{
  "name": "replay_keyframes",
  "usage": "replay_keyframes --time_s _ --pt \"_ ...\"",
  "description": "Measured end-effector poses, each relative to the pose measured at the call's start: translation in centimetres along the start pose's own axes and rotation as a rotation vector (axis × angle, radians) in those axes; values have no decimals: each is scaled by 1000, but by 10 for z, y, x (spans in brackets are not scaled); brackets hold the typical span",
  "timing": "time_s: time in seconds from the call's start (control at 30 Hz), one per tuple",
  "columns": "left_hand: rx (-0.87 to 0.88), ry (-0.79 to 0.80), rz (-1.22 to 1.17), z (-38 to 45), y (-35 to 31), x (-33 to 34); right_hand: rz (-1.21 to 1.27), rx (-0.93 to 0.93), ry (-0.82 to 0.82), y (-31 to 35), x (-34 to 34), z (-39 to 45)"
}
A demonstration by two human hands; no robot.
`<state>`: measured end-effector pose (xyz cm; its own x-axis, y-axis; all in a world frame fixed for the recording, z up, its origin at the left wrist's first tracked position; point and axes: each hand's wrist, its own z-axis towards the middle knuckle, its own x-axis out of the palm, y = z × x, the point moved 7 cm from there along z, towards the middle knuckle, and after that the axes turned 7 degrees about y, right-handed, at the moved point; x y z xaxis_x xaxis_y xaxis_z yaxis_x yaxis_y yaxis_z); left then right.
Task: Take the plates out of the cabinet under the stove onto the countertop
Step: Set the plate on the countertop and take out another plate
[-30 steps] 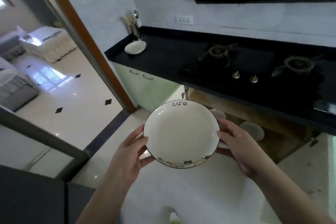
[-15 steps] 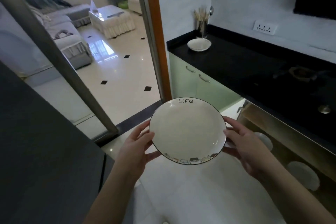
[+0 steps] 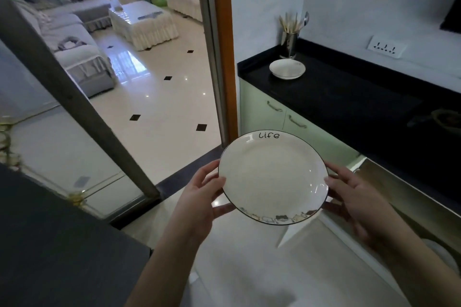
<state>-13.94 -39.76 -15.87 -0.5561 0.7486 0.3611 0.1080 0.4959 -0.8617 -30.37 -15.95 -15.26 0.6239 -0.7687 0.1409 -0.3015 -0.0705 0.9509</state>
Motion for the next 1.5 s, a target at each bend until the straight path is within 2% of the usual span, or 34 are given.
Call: replay_keyframes --time_s 0.13,0.37,0.5,0.73,0.87,1.2,1.33,1.5 --pt "-26 32 19 56 -9 11 -1 7 -21 10 -17 42" --pt "-20 -7 21 130 -41 13 51 43 -1 34 -25 129" --pt "10 -48 9 160 -62 -1 62 63 79 45 -12 180" --pt "30 -97 29 214 -86 -43 94 84 113 52 25 257" --pt "25 -72 21 258 -108 -70 86 85 96 57 51 304" --pt "22 88 127 380 -196 -83 81 47 -129 86 82 396" --pt "-26 211 193 435 -204 -42 121 39 -280 91 48 403" --pt "-136 352 190 489 -179 30 156 26 -398 101 -28 396"
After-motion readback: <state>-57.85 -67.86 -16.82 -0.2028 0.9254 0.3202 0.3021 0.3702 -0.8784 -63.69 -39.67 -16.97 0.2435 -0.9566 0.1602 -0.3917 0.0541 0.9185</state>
